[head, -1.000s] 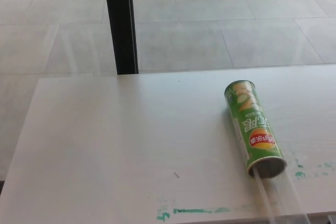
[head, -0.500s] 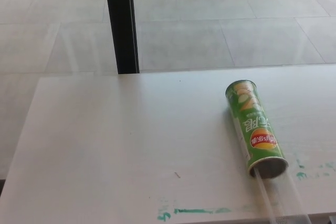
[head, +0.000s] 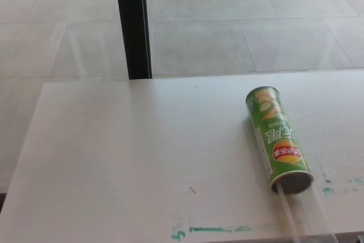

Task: Use the right hand as a fist to push the chips tray inside its container kept in the middle of the desk

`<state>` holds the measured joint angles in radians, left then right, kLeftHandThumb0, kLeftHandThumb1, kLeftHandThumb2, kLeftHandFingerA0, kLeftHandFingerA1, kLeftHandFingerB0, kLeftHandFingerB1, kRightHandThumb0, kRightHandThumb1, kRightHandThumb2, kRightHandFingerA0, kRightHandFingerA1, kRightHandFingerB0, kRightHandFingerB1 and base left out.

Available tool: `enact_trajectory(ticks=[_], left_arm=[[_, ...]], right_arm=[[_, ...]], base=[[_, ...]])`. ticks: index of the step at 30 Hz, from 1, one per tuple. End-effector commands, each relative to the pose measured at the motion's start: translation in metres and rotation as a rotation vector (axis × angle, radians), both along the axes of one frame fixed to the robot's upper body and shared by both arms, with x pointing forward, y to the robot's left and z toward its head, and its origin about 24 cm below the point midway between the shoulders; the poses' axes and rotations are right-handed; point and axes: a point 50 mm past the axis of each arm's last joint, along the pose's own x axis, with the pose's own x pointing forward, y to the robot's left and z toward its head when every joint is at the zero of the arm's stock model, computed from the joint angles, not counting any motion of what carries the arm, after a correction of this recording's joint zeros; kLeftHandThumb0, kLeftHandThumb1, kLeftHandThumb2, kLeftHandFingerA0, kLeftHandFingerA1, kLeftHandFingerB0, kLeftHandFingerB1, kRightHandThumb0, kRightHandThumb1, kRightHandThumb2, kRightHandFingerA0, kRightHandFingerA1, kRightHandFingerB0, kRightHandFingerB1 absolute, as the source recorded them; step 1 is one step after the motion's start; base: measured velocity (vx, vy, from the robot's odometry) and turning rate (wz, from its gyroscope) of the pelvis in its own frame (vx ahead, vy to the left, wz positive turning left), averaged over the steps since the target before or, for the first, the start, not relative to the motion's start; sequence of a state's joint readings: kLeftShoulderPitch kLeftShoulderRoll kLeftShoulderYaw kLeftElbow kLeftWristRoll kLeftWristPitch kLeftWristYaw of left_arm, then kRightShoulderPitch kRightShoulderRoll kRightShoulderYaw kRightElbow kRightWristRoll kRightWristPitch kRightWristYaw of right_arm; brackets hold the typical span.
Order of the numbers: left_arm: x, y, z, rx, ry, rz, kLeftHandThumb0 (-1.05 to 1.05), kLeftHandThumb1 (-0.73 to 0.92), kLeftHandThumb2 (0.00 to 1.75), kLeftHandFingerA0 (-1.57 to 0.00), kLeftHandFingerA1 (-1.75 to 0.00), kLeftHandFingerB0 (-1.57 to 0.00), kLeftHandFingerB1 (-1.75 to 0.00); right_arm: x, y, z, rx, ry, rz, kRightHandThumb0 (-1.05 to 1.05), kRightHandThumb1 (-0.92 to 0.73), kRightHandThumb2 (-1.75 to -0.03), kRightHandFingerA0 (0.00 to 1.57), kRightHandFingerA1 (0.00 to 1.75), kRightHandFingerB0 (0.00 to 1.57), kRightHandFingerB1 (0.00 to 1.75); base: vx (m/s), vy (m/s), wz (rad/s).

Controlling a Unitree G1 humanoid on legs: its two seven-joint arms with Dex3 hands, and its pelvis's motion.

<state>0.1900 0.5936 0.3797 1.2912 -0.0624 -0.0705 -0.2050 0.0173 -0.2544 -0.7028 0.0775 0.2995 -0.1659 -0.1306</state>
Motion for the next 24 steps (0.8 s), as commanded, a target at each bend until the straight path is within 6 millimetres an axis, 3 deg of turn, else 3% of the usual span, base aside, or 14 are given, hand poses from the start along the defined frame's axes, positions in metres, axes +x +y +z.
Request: enact_trajectory(ticks=[1,3,7,9,13,18,20,24], left_arm=[[0.002,0.011,0.011,0.024,-0.029,0.009,-1.01,0.74,1.27,-0.66,-1.17,-0.56,-1.0],[0.002,0.01,0.011,0.029,-0.026,0.004,-1.01,0.73,1.28,-0.68,-1.17,-0.54,-0.99],[0.001,0.01,0.011,0.037,-0.015,-0.007,-1.0,0.73,1.28,-0.71,-1.18,-0.55,-1.0],[0.002,0.01,0.011,0.037,-0.009,-0.01,-1.01,0.72,1.29,-0.68,-1.16,-0.53,-0.98],[0.001,0.01,0.011,0.024,-0.017,-0.008,-1.05,0.71,1.3,-0.66,-1.16,-0.52,-0.98],[0.0,0.01,0.011,0.024,-0.002,-0.02,-1.03,0.71,1.31,-0.66,-1.15,-0.5,-0.97],[-0.001,0.01,0.011,0.024,-0.001,-0.016,-1.03,0.72,1.3,-0.64,-1.14,-0.52,-0.97],[0.0,0.01,0.011,0.014,-0.011,-0.002,-1.03,0.71,1.31,-0.6,-1.12,-0.51,-0.96]], right_arm=[[-0.01,0.108,0.033,-0.233,0.003,0.703,-0.66,-0.89,-0.67,0.57,0.96,0.34,0.39],[-0.017,0.118,0.028,-0.245,0.039,0.768,-0.65,-0.86,-0.66,0.64,0.89,0.36,0.43],[-0.034,0.132,0.016,-0.24,0.129,0.922,-0.67,-0.86,-0.65,0.57,0.97,0.34,0.45],[-0.044,0.135,0.011,-0.327,0.183,0.967,-0.65,-0.88,-0.66,0.62,0.94,0.38,0.44],[-0.06,0.134,0.002,-0.402,0.29,1.08,-0.65,-0.9,-0.66,0.73,0.98,0.46,0.49],[-0.069,0.133,-0.002,-0.46,0.418,1.194,-0.64,-0.88,-0.66,0.75,0.99,0.5,0.53],[-0.073,0.13,-0.005,-0.477,0.498,1.225,-0.64,-0.84,-0.65,0.82,1.01,0.61,0.55],[-0.077,0.131,-0.008,-0.501,0.59,1.285,-0.63,-0.84,-0.66,0.79,1.03,0.62,0.55]], base=[[0.0,0.0,0.0],[0.0,0.0,0.0],[0.0,0.0,0.0],[0.0,0.0,0.0],[0.0,0.0,0.0],[0.0,0.0,0.0],[0.0,0.0,0.0],[0.0,0.0,0.0]])
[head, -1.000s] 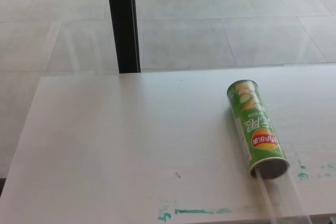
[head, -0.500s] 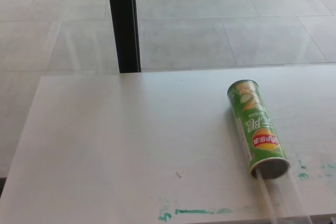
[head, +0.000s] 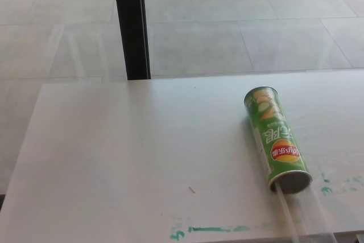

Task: Use the right hand as a fist to push the chips tray inside its container kept in the middle of the desk

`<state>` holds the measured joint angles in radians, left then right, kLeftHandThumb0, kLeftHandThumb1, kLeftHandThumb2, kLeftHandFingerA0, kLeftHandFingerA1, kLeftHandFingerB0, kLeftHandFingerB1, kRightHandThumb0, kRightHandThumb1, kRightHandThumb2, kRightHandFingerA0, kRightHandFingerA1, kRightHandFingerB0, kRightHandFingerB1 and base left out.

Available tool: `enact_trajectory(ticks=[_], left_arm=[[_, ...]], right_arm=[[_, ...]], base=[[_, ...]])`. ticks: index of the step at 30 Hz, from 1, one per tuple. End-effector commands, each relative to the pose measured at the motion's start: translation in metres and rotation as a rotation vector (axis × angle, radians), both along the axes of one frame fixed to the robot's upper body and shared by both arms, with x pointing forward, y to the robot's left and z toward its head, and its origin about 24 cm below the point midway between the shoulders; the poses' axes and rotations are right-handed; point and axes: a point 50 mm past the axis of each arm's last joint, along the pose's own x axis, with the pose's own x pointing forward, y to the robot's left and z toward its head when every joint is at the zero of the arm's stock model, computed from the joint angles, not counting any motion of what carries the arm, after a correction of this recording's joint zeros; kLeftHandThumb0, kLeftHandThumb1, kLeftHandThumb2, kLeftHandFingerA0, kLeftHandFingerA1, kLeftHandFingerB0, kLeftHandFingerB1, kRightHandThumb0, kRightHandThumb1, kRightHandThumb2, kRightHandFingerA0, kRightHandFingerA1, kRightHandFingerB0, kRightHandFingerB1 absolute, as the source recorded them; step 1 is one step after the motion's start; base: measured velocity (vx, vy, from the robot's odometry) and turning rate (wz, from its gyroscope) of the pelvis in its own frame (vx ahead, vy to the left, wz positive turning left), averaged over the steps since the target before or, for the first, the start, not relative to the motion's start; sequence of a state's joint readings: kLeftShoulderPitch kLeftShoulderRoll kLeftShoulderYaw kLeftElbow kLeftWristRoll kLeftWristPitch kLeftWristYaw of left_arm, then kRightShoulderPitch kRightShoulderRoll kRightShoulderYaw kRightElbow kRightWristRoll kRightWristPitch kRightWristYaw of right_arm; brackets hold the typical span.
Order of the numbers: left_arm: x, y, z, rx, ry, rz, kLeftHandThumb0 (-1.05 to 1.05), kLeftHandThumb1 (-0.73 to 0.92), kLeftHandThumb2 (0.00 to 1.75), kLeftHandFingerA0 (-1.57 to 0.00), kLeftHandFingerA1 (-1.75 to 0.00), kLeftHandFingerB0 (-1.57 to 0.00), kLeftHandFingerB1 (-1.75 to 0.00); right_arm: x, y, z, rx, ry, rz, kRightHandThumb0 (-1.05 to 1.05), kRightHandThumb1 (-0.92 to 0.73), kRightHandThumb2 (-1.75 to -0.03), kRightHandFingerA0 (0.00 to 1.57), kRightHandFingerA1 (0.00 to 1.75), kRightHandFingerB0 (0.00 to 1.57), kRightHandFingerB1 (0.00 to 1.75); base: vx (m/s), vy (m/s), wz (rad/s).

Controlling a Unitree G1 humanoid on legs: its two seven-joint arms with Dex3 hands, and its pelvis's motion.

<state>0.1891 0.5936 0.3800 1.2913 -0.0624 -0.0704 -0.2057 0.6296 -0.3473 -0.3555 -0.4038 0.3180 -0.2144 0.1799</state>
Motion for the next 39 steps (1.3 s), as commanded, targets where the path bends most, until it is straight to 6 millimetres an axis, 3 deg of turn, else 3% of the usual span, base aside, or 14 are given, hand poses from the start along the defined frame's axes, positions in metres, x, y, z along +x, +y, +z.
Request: enact_trajectory(ticks=[1,7,9,13,14,16,17,21,27,28,29,36,37,39], left_arm=[[0.0,0.01,0.011,0.018,-0.008,0.001,-1.04,0.71,1.31,-0.61,-1.12,-0.52,-0.96],[-0.002,0.01,0.012,0.037,0.008,-0.029,-1.05,0.72,1.29,-0.64,-1.15,-0.58,-1.0],[-0.002,0.011,0.012,0.019,-0.022,0.006,-1.04,0.7,1.31,-0.61,-1.14,-0.52,-0.97],[-0.002,0.012,0.014,0.03,-0.032,0.019,-1.0,0.71,1.29,-0.61,-1.16,-0.56,-1.0],[-0.002,0.013,0.014,0.037,-0.012,-0.008,-1.0,0.72,1.3,-0.64,-1.16,-0.56,-1.0],[0.0,0.013,0.015,0.032,-0.02,-0.008,-1.01,0.71,1.31,-0.64,-1.17,-0.56,-1.01],[0.0,0.013,0.014,0.036,-0.018,-0.003,-1.03,0.7,1.32,-0.65,-1.18,-0.57,-1.01],[-0.001,0.012,0.013,0.04,-0.02,0.002,-1.05,0.69,1.28,-0.69,-1.2,-0.61,-1.04],[0.0,0.012,0.013,0.027,-0.038,0.027,-1.02,0.7,1.32,-0.63,-1.17,-0.54,-1.0],[-0.001,0.012,0.013,0.037,-0.024,0.018,-1.01,0.72,1.3,-0.65,-1.17,-0.56,-1.01],[-0.001,0.012,0.013,0.038,-0.026,0.016,-1.02,0.7,1.31,-0.64,-1.17,-0.53,-0.99],[0.0,0.012,0.013,0.045,-0.026,0.012,-1.0,0.72,1.31,-0.62,-1.18,-0.58,-1.01],[0.0,0.012,0.013,0.035,-0.034,0.019,-1.03,0.7,1.32,-0.58,-1.14,-0.5,-0.97],[0.0,0.012,0.014,0.036,-0.034,0.015,-1.04,0.71,1.32,-0.61,-1.17,-0.51,-0.99]], right_arm=[[-0.024,0.035,0.007,-0.245,0.19,0.616,-0.62,-0.85,-0.65,0.79,1.0,0.64,0.56],[-0.029,0.041,-0.007,-0.311,0.182,0.649,-0.6,-0.82,-0.64,0.82,1.02,0.68,0.58],[-0.033,0.043,-0.011,-0.452,0.168,0.678,-0.58,-0.84,-0.65,0.79,0.98,0.66,0.57],[-0.032,0.045,-0.01,-0.722,0.139,0.755,-0.61,-0.86,-0.66,0.83,0.86,0.67,0.55],[-0.031,0.047,-0.009,-0.744,0.124,0.769,-0.57,-0.67,-1.08,0.79,0.85,0.63,0.69],[-0.03,0.047,-0.012,-0.768,0.128,0.778,-0.57,-0.66,-1.07,0.77,0.91,0.6,0.68],[-0.029,0.047,-0.014,-0.821,0.06,0.763,-0.64,-0.83,-0.65,0.87,0.94,0.71,0.58],[-0.027,0.052,-0.014,-0.908,-0.023,0.762,-0.66,-0.89,-0.67,0.88,0.98,0.73,0.61],[-0.03,0.052,-0.011,-0.94,-0.098,0.745,-0.64,-0.9,-0.67,0.94,1.01,0.79,0.65],[-0.029,0.053,-0.01,-0.95,-0.093,0.741,-0.67,-0.69,-0.99,0.94,1.0,0.76,0.73],[-0.028,0.053,-0.008,-0.956,-0.079,0.754,-0.65,-0.91,-0.67,0.91,1.04,0.76,0.64],[-0.019,0.054,-0.015,-1.054,-0.11,0.762,-0.67,-0.9,-0.66,0.92,1.16,0.82,0.64],[-0.014,0.054,-0.018,-1.082,-0.118,0.772,-0.69,-0.92,-0.67,0.93,1.14,0.83,0.66],[-0.01,0.055,-0.02,-1.104,-0.116,0.795,-0.71,-0.92,-0.67,0.91,1.18,0.81,0.67]], base=[[0.0,0.0,0.0],[0.0,0.0,0.0],[0.0,0.0,0.0],[0.0,0.0,0.0],[0.0,0.0,0.0],[0.0,0.0,0.0],[0.0,0.0,0.0],[0.0,0.0,0.0],[0.0,0.0,0.0],[0.0,0.0,0.0],[0.0,0.0,0.0],[0.0,0.0,0.0],[0.0,0.0,0.0],[0.0,0.0,0.0]])
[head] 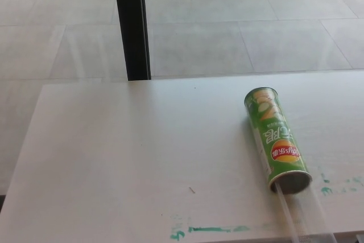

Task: Use the right hand as a fist to push the chips tray inside its container kept in the middle of the desk

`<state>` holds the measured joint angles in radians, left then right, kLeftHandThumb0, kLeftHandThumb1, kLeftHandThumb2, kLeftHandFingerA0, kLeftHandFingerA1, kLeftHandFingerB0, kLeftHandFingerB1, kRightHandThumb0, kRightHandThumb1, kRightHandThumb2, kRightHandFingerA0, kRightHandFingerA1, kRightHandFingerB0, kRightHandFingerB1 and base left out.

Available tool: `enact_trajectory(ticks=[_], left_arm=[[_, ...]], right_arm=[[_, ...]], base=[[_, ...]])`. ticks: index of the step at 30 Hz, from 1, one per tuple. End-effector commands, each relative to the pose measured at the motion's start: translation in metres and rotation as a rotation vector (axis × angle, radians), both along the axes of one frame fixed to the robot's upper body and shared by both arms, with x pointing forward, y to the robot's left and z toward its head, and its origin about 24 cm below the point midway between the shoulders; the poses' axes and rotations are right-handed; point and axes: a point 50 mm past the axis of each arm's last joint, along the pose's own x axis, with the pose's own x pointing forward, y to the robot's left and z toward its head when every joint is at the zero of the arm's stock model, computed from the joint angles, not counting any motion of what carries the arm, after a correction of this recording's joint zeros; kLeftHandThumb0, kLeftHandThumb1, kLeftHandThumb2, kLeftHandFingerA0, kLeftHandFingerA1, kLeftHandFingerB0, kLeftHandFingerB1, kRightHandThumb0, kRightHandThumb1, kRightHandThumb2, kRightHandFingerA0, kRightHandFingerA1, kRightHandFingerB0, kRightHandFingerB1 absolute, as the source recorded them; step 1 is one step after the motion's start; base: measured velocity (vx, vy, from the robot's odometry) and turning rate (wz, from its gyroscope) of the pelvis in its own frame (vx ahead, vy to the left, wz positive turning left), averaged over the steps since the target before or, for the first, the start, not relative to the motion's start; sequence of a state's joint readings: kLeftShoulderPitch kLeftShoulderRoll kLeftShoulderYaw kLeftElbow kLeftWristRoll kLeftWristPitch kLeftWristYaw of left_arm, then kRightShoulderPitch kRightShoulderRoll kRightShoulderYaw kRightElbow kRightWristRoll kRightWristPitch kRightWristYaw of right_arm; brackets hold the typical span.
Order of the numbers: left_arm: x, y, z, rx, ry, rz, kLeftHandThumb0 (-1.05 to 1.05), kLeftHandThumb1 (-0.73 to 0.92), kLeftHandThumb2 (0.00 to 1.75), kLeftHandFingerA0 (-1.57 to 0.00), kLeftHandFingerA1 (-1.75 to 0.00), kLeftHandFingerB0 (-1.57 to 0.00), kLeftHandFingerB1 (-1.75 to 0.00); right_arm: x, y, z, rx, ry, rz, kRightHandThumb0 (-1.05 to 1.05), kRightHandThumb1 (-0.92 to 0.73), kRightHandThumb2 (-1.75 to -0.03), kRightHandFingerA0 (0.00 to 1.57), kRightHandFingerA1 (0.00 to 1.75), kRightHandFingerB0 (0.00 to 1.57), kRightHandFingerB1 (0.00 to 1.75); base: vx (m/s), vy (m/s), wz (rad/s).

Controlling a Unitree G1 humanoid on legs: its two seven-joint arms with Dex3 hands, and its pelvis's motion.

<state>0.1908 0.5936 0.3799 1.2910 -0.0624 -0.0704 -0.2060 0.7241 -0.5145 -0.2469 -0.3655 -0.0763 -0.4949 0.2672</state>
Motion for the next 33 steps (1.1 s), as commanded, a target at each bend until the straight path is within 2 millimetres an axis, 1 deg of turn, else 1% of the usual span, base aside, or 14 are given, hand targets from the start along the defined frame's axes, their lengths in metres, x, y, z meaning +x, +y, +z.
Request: enact_trajectory(ticks=[1,2,3,4,6,9,10,11,19,20,21,26,31,33], left_arm=[[0.0,0.012,0.013,0.033,-0.044,0.029,-1.02,0.7,1.32,-0.63,-1.18,-0.5,-0.99],[0.002,0.013,0.014,0.042,-0.036,0.018,-1.03,0.7,1.32,-0.65,-1.18,-0.52,-1.0],[0.003,0.013,0.014,0.046,-0.032,0.01,-1.03,0.7,1.32,-0.65,-1.18,-0.52,-1.0],[0.002,0.013,0.014,0.055,-0.021,-0.006,-1.04,0.71,1.31,-0.69,-1.19,-0.55,-1.01],[0.002,0.013,0.013,0.053,-0.027,0.012,-1.05,0.72,1.28,-0.63,-1.2,-0.61,-1.03],[0.004,0.013,0.014,0.044,-0.05,0.035,-1.04,0.72,1.3,-0.67,-1.22,-0.64,-1.06],[0.004,0.014,0.015,0.045,-0.042,0.026,-1.05,0.7,1.3,-0.72,-1.2,-0.63,-1.05],[0.004,0.014,0.014,0.046,-0.043,0.025,-1.05,0.69,1.3,-0.71,-1.21,-0.64,-1.05],[0.005,0.014,0.015,0.044,-0.051,0.023,-1.0,0.71,1.32,-0.69,-1.21,-0.59,-1.03],[0.005,0.014,0.015,0.044,-0.054,0.02,-1.04,0.71,1.31,-0.67,-1.23,-0.63,-1.07],[0.005,0.013,0.015,0.044,-0.055,0.016,-1.05,0.7,1.29,-0.66,-1.21,-0.62,-1.07],[0.005,0.014,0.015,0.039,-0.054,0.021,-1.05,0.7,1.29,-0.67,-1.2,-0.6,-1.03],[0.005,0.014,0.015,0.037,-0.043,0.013,-1.04,0.69,1.3,-0.65,-1.18,-0.56,-1.01],[0.005,0.014,0.015,0.044,-0.039,0.017,-1.01,0.7,1.31,-0.68,-1.18,-0.59,-1.0]], right_arm=[[0.004,0.026,-0.011,-0.588,-0.21,0.48,-0.71,-0.92,-0.7,0.92,1.17,0.81,0.67],[0.006,0.027,-0.012,-0.613,-0.223,0.485,-0.75,-0.71,-1.01,0.96,1.06,0.79,0.72],[0.007,0.027,-0.012,-0.62,-0.229,0.484,-0.75,-0.71,-1.01,0.96,1.06,0.79,0.72],[0.008,0.027,-0.015,-0.63,-0.21,0.487,-0.71,-0.92,-0.7,0.93,1.08,0.8,0.65],[0.01,0.028,-0.018,-0.634,-0.23,0.485,-0.72,-0.92,-0.66,0.98,1.05,0.84,0.64],[0.011,0.029,-0.022,-0.67,-0.242,0.493,-0.72,-0.91,-0.67,0.98,1.03,0.83,0.64],[0.011,0.03,-0.025,-0.69,-0.241,0.495,-0.78,-0.7,-1.02,0.99,1.03,0.81,0.73],[0.011,0.03,-0.026,-0.69,-0.241,0.496,-0.74,-0.92,-0.68,0.99,1.04,0.86,0.67],[0.011,0.031,-0.033,-0.736,-0.226,0.513,-0.76,-0.92,-0.72,0.97,1.01,0.88,0.69],[0.012,0.032,-0.033,-0.744,-0.225,0.52,-0.8,-0.72,-1.02,0.98,1.07,0.85,0.76],[0.012,0.032,-0.034,-0.756,-0.215,0.527,-0.77,-0.92,-0.74,0.95,1.03,0.86,0.69],[0.013,0.032,-0.035,-0.776,-0.214,0.535,-0.78,-0.92,-0.75,0.98,1.01,0.89,0.69],[0.017,0.025,-0.041,-0.79,-0.201,0.532,-0.78,-0.92,-0.7,0.98,1.28,0.93,0.86],[0.022,0.022,-0.046,-0.81,-0.178,0.53,-0.8,-0.92,-0.73,1.0,1.21,0.92,0.77]], base=[[0.0,0.0,0.0],[0.0,0.0,0.0],[0.0,0.0,0.0],[0.0,0.0,0.0],[0.0,0.0,0.0],[0.0,0.0,0.0],[0.0,0.0,0.0],[0.0,0.0,0.0],[0.0,0.0,0.0],[0.0,0.0,0.0],[0.0,0.0,0.0],[0.0,0.0,0.0],[0.0,0.0,0.0],[0.0,0.0,0.0]])
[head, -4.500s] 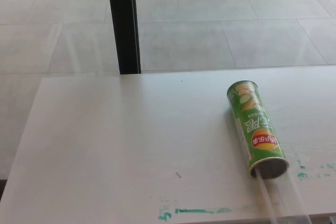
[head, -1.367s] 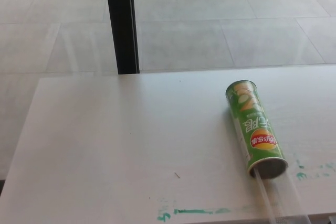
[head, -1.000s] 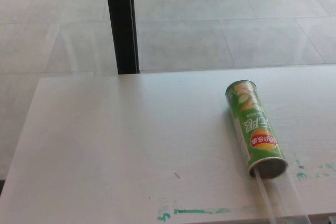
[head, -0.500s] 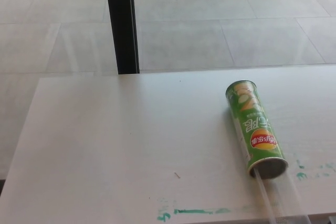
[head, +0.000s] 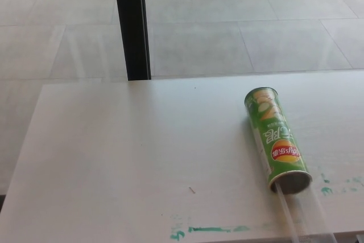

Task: Use the right hand as a fist to push the chips tray inside its container kept in the middle of the desk

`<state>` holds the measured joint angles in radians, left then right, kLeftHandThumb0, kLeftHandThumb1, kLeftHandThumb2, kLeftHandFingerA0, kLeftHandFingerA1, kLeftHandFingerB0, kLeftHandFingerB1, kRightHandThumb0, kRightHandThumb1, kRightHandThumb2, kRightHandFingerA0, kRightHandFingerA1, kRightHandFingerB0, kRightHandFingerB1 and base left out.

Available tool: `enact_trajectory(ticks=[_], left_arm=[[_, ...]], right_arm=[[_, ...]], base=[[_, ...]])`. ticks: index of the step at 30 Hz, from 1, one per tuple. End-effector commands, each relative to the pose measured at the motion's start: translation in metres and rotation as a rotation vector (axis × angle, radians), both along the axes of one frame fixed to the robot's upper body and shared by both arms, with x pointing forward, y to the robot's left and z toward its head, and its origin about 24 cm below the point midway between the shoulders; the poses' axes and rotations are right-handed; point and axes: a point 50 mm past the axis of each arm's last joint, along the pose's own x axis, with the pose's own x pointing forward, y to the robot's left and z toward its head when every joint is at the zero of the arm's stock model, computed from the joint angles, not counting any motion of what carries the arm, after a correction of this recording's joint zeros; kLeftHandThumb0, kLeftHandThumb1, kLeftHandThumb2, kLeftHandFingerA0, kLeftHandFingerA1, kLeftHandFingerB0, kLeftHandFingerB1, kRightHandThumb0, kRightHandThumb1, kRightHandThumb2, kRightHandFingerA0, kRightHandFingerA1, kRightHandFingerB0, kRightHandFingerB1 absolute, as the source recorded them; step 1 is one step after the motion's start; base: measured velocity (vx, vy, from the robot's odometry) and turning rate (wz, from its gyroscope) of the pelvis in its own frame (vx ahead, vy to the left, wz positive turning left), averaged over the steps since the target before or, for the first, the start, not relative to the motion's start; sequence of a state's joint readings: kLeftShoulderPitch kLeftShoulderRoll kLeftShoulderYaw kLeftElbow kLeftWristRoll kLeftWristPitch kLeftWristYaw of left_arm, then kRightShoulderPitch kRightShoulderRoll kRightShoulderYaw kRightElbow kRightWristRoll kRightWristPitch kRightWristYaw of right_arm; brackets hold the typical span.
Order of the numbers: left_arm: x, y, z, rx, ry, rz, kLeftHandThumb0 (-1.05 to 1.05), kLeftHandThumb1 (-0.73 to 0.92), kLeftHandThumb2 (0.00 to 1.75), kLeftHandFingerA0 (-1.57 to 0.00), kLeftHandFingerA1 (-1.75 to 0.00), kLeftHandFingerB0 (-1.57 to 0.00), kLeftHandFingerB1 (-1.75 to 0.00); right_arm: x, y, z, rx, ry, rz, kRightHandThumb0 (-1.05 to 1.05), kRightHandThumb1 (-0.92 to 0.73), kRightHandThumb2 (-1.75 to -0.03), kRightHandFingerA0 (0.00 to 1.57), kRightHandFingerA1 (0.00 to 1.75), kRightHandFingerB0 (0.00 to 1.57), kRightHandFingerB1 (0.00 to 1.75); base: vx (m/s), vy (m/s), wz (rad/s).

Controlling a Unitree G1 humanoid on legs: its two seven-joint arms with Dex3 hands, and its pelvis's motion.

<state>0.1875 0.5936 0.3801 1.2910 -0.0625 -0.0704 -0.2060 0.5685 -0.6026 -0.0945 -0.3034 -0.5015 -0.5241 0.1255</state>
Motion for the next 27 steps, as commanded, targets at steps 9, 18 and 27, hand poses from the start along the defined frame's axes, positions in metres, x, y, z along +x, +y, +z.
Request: enact_trajectory(ticks=[9,18,27], left_arm=[[0.005,0.012,0.014,0.024,-0.044,0.016,-1.0,0.7,1.31,-0.63,-1.15,-0.55,-0.99],[0.004,0.012,0.014,0.034,-0.048,0.02,-1.04,0.69,1.3,-0.65,-1.19,-0.58,-1.01],[0.003,0.012,0.013,0.042,-0.039,0.017,-0.98,0.72,1.31,-0.7,-1.17,-0.58,-1.0]], right_arm=[[0.015,-0.012,-0.04,-0.596,-0.066,0.33,-0.8,-0.92,-0.67,1.01,1.18,0.91,0.72],[0.022,-0.013,-0.049,-0.608,-0.094,0.286,-0.83,-0.92,-0.71,0.97,1.36,0.9,0.87],[0.025,0.001,-0.046,-0.571,-0.17,0.253,-0.79,-0.92,-0.71,0.96,1.31,0.89,0.66]], base=[[0.0,0.0,0.0],[0.0,0.0,0.0],[0.0,0.0,0.0]])
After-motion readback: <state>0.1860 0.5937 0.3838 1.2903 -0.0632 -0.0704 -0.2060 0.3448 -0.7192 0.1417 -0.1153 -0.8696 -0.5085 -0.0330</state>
